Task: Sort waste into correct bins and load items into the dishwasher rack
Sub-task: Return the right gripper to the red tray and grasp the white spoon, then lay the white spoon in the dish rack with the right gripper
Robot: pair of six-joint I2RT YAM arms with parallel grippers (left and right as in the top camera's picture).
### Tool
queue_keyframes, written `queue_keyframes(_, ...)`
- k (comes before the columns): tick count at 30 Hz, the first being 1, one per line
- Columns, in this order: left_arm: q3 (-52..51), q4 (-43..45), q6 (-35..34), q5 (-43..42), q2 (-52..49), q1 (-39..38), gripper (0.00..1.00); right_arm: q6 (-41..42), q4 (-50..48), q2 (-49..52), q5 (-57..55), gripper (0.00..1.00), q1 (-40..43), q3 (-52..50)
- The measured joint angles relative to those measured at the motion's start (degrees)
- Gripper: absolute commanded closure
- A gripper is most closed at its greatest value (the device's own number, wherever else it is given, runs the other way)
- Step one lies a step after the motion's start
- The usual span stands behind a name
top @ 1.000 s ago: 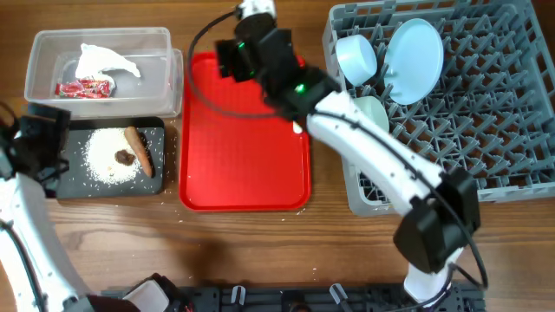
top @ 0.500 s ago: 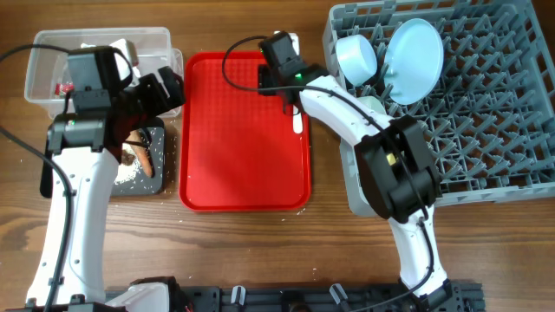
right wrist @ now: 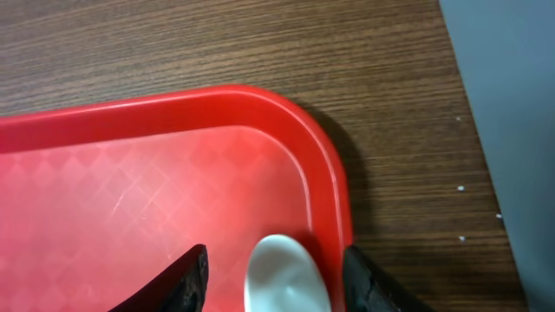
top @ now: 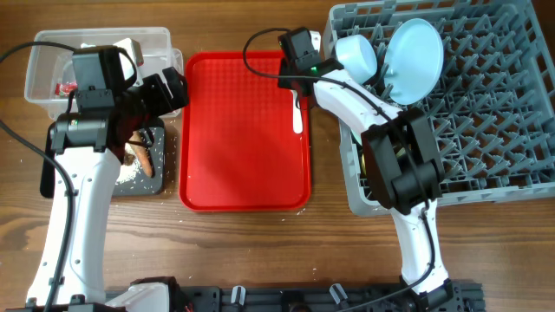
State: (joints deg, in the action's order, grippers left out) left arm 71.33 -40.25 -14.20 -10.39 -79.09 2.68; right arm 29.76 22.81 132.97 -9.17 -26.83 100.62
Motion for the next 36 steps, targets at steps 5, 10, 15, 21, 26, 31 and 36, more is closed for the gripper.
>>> queue_keyframes(5,0.0,0.0,0.0,0.0,0.0,0.0,0.00,-0.1,1.3,1.1,3.6,0.62,-0.2,0.0)
queue_keyframes(10,0.0,0.0,0.0,0.0,0.0,0.0,0.00,4.9,6.6,0.9,5.1,0.66,-0.2,0.9)
queue_keyframes(15,0.0,0.0,0.0,0.0,0.0,0.0,0.00,9.1,11.6,0.3,10.5,0.75,-0.2,1.4)
queue_keyframes(21,0.0,0.0,0.0,0.0,0.0,0.0,0.00,11.3,13.6,0.2,13.5,0.96,-1.1,1.5)
queue_keyframes(26,0.0,0.0,0.0,0.0,0.0,0.0,0.00,11.4,13.6,0.2,14.3,0.96,-1.2,1.5)
queue_keyframes(31,0.0,0.0,0.0,0.0,0.0,0.0,0.00,8.1,16.0,-0.7,17.1,0.96,-1.2,1.6)
queue_keyframes(36,0.0,0.0,0.0,0.0,0.0,0.0,0.00,4.9,25.4,-14.2,14.7,0.95,-0.7,1.6)
